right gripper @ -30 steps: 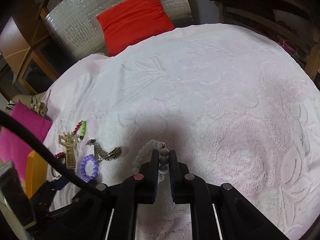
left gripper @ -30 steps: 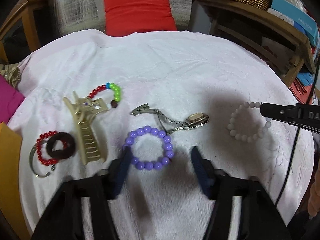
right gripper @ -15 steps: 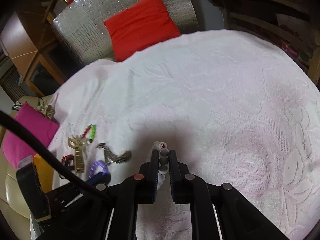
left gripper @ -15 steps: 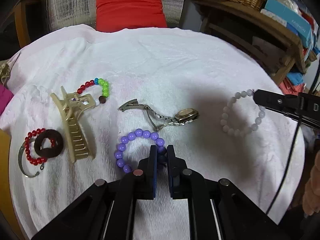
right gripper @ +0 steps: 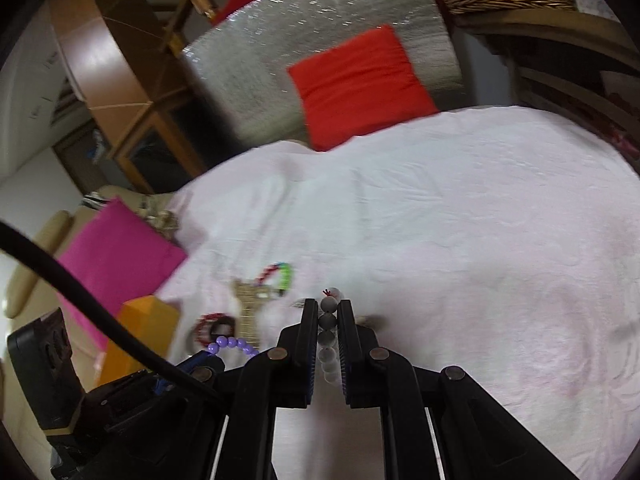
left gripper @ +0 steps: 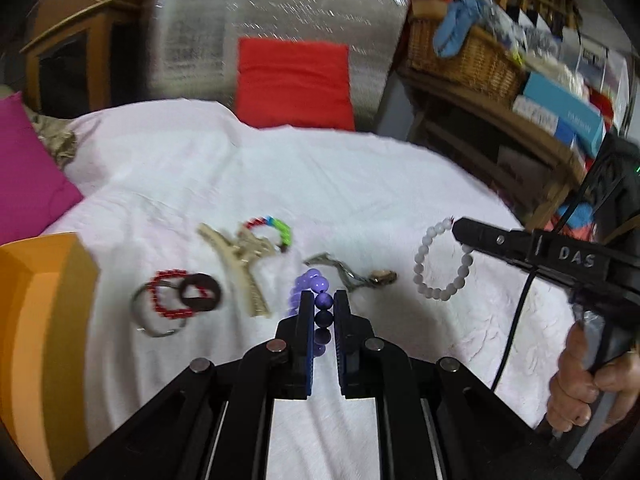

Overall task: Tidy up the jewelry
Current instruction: 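Carry both bracelets into the orange box and open both tools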

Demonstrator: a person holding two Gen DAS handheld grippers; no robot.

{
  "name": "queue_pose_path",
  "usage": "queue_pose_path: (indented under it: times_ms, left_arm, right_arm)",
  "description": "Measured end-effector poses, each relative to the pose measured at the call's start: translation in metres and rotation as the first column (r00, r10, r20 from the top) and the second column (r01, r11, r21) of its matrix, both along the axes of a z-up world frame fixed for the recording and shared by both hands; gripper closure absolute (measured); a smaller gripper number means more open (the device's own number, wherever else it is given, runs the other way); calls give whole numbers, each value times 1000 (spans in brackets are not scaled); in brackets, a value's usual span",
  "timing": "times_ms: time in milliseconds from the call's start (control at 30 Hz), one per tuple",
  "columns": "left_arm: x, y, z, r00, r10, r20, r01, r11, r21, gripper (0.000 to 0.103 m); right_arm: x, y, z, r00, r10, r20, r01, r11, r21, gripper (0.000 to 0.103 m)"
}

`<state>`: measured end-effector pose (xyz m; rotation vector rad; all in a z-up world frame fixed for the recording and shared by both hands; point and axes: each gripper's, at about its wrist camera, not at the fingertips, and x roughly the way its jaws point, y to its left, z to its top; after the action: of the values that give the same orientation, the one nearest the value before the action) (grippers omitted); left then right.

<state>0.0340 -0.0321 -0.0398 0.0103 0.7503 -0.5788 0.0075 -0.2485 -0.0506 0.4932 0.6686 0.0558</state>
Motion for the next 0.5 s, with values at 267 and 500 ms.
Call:
queue_pose_path:
  times_ms: [267,500]
  left_arm:
    - [-9,81,33,980,179,86,-175,983,-56,94]
    - [-3,169,30,909,412,65,-409,911,-52,94]
  right_arm:
    - [4,44,12,991,129,46,-133,987,86,92]
    - [31,133,26,951,299,83,-306,948,84,92]
